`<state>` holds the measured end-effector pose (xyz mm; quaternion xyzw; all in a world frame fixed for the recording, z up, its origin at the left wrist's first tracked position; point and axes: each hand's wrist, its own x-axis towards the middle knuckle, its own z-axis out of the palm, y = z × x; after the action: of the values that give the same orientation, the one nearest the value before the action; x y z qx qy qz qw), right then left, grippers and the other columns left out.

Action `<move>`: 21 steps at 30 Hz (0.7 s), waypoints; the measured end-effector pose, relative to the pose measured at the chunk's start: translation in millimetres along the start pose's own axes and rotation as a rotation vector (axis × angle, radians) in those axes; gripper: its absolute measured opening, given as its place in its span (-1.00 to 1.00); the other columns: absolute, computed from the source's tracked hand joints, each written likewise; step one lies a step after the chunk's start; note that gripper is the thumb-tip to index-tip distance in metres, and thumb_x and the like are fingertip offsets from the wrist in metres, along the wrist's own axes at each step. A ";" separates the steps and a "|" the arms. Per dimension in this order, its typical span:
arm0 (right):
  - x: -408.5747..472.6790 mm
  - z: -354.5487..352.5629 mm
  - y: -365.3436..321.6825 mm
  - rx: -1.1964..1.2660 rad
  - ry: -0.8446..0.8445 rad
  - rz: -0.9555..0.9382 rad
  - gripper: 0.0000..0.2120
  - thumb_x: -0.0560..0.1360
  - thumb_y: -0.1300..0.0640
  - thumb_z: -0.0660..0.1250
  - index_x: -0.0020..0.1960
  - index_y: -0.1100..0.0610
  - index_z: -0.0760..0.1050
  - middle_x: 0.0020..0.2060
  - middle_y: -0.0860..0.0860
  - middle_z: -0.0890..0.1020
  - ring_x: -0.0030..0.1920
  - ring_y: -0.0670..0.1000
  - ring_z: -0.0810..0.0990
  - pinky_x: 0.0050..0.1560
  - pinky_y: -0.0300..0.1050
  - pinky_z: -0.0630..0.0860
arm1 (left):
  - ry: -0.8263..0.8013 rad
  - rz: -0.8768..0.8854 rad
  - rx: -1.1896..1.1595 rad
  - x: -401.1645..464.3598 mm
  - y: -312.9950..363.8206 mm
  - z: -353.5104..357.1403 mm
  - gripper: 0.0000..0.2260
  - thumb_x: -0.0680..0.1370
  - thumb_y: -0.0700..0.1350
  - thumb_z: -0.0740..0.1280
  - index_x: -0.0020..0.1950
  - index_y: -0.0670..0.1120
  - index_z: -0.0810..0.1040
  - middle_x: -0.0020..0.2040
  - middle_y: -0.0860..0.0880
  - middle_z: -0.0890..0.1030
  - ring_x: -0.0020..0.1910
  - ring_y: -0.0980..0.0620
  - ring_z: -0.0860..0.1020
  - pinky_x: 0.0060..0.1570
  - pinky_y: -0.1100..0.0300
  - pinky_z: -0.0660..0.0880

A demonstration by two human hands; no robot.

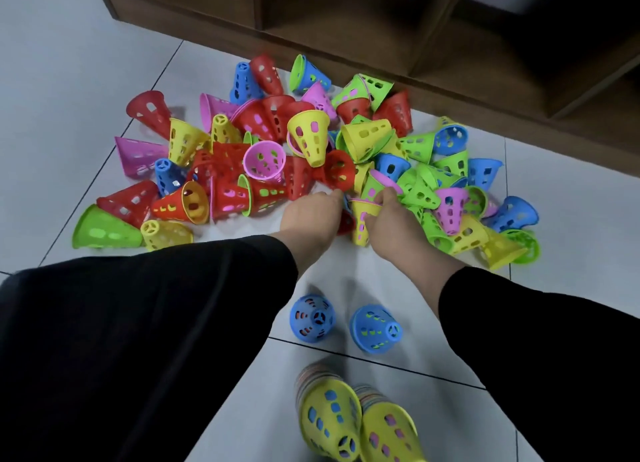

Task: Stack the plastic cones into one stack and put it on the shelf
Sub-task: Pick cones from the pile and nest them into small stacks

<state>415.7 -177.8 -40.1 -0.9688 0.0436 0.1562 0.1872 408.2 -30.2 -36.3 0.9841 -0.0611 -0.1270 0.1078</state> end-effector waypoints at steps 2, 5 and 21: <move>-0.8 1.1 2.8 0.053 -0.013 0.010 -0.68 0.61 0.07 0.26 0.32 0.12 0.32 -0.05 0.19 0.63 -0.02 0.25 0.60 -0.15 -0.03 0.44 | 0.023 0.011 0.023 0.7 -0.3 -1.9 -0.68 0.58 -0.28 0.16 0.33 -0.10 0.41 0.12 -0.16 0.60 0.09 -0.24 0.59 -0.19 0.04 0.37; -7.2 3.6 7.5 0.099 -0.013 0.018 -0.76 0.60 0.04 0.25 0.21 0.11 0.36 -0.11 0.15 0.61 -0.09 0.22 0.59 -0.22 -0.06 0.38 | 0.069 -0.001 -0.135 -5.9 -11.0 2.7 -0.73 0.55 -0.29 0.18 0.22 -0.09 0.44 0.03 -0.17 0.61 0.01 -0.25 0.60 -0.19 0.01 0.42; -84.6 -23.7 0.2 0.596 0.032 -0.346 -0.78 0.44 0.12 0.52 -0.21 -0.01 0.46 -0.17 -0.07 0.47 -0.11 -0.13 0.48 -0.01 -0.24 0.46 | 0.226 -0.392 -1.277 -77.9 -51.6 -34.6 -0.91 0.61 -0.18 0.32 -0.01 -0.12 0.62 -0.10 -0.09 0.69 -0.16 0.01 0.64 -0.19 0.10 0.62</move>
<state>342.3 -184.7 7.7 -0.8669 -0.0746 0.0874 0.4851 347.3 38.1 3.1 0.7276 0.2174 -0.0518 0.6486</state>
